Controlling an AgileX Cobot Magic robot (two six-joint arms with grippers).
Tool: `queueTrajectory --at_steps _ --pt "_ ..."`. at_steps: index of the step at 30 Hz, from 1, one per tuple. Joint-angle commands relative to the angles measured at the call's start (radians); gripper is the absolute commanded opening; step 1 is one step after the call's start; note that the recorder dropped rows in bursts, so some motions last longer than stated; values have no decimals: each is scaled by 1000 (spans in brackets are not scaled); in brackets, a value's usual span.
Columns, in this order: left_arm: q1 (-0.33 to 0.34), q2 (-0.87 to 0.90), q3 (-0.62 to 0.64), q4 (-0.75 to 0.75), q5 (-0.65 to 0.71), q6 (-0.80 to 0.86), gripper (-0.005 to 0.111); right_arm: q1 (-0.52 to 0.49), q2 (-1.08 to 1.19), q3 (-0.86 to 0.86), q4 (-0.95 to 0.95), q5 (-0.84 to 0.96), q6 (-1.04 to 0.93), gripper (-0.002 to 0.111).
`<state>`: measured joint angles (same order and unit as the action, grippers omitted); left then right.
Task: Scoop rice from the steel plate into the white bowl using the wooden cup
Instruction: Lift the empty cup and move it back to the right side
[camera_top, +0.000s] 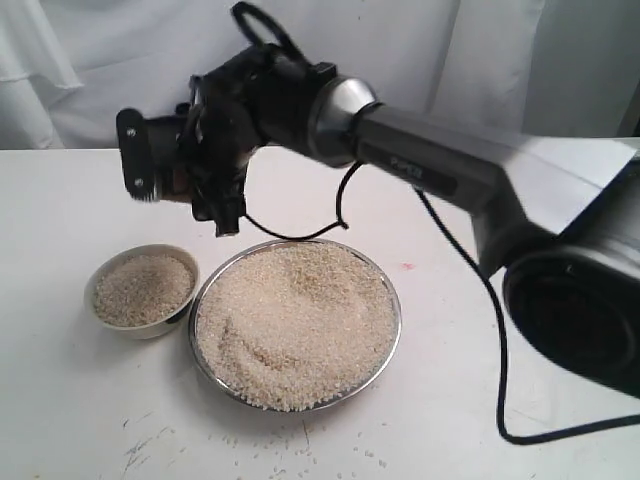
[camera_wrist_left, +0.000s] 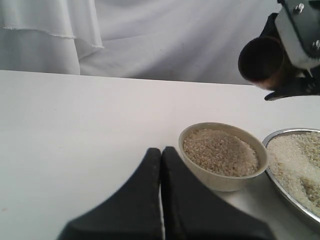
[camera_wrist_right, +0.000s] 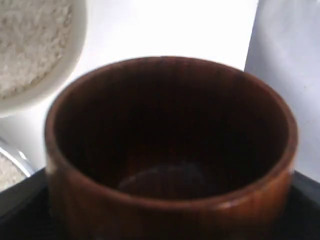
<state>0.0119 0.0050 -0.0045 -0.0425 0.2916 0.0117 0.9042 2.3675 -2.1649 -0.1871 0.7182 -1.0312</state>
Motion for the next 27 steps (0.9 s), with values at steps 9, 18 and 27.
queueTrajectory --at_steps 9,18,27 --pt "-2 -5 5 -1 -6 -3 0 -312 -57 111 1107 -75 -293 0" --pt "-2 -5 5 -1 -6 -3 0 -376 -105 335 1405 -191 -621 0" --pt "-2 -5 5 -1 -6 -3 0 -388 -116 336 1489 -141 -586 0"
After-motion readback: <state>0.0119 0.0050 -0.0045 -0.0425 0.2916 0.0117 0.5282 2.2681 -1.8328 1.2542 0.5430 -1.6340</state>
